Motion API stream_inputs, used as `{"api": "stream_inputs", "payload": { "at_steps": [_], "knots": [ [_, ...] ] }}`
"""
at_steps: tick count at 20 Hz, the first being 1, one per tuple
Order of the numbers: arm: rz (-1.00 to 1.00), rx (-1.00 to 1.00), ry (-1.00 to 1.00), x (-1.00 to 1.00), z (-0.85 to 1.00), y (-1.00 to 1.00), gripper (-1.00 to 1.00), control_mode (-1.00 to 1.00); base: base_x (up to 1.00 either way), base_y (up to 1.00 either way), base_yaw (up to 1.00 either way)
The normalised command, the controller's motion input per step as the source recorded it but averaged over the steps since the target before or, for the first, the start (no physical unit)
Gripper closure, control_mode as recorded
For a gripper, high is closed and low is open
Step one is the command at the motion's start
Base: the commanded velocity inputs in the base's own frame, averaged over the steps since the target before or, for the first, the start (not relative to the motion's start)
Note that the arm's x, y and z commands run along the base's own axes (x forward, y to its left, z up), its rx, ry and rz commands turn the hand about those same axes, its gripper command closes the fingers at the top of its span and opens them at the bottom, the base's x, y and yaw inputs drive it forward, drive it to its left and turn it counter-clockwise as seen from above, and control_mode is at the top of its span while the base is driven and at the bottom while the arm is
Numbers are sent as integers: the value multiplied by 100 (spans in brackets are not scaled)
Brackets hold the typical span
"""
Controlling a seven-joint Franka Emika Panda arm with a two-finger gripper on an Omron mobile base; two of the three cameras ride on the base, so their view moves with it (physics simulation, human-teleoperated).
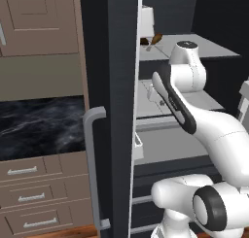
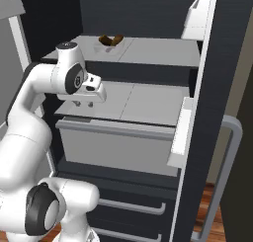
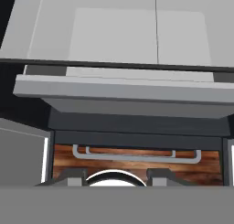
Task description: Place the tupperware containing the chicken drumstick and sweet potato meal in the microwave. Close the microwave door and press the start button to reheat the meal.
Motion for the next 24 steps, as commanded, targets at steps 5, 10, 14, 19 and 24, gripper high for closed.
{"api": "stream_inputs", "payload": {
  "at_steps": [5, 10, 14, 19, 24],
  "knots": [
    [0, 0, -9, 0, 7, -2, -100, -100, 0, 0, 0],
    [-6, 2, -21, 0, 23, -7, -100, -100, 0, 0, 0],
    [-14, 4, -20, 0, 29, -14, -100, -100, 0, 0, 0],
    [-18, 3, -21, 0, 28, -18, -100, -100, 0, 0, 0],
    [-19, 5, -23, 0, 41, -19, -100, -100, 0, 0, 0]
  ]
}}
